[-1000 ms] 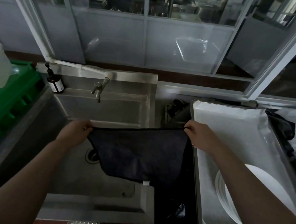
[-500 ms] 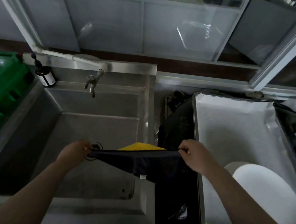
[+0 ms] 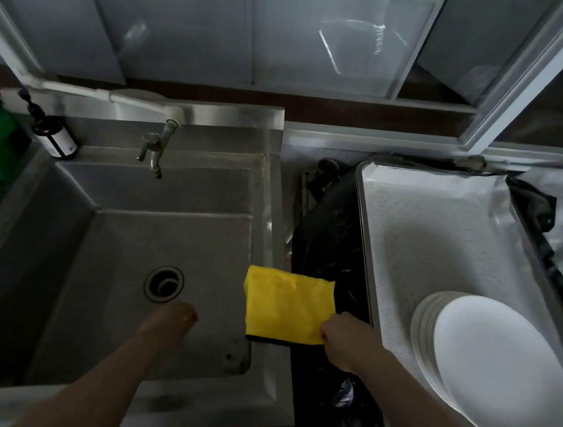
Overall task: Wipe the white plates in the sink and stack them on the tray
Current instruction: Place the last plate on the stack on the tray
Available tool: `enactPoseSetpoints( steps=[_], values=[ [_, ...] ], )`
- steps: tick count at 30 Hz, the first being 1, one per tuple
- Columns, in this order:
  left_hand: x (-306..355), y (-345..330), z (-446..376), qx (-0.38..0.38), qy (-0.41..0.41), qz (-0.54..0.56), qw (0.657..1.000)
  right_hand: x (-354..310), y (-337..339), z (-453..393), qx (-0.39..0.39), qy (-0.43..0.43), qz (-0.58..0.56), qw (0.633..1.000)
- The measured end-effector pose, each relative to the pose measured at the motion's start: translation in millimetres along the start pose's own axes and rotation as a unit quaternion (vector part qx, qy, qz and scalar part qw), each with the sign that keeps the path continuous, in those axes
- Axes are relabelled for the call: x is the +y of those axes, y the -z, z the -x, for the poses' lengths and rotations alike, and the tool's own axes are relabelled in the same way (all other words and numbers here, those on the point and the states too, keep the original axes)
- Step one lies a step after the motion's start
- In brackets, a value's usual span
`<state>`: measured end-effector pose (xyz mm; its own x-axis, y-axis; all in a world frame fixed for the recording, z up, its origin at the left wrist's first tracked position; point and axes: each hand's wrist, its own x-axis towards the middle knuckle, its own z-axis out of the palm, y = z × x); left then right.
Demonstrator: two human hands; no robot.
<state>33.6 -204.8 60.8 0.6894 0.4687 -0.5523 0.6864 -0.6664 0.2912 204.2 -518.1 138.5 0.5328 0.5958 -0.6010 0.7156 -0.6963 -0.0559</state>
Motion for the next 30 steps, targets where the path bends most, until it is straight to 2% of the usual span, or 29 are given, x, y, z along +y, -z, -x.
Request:
enactPoseSetpoints(
  steps=[3, 5, 9, 13, 18, 24, 27, 30],
  values=[
    [26, 4, -5, 0.011, -0.035, 0.021, 0.999, -9, -1, -3, 0.001, 0.005, 0.006, 1.000],
    [45, 10, -7, 0.014, -0.070, 0.008, 0.997, -15, -2, -4, 0.024, 0.000, -0.029, 0.999],
    [83, 17, -11, 0.081, -0.124, 0.047, 0.988, -33, -8, -7, 0.081, -0.032, -0.195, 0.977],
    [109, 19, -18, 0.110, -0.207, 0.066, 0.970, -55, -20, -9, 0.074, -0.069, -0.310, 0.945],
    [122, 7, -23, 0.102, -0.338, -0.052, 0.934, -75, -25, -15, 0.088, -0.075, -0.367, 0.923],
    [133, 4, -40, 0.090, -0.458, -0.244, 0.850, -85, -38, -36, 0.108, -0.057, -0.448, 0.886],
    [149, 10, -49, 0.026, -0.475, -0.296, 0.828, -87, -37, -39, 0.126, -0.069, -0.500, 0.854],
    [165, 19, -54, 0.006, -0.461, -0.362, 0.810, -85, -36, -43, 0.112, -0.074, -0.564, 0.815]
  ],
)
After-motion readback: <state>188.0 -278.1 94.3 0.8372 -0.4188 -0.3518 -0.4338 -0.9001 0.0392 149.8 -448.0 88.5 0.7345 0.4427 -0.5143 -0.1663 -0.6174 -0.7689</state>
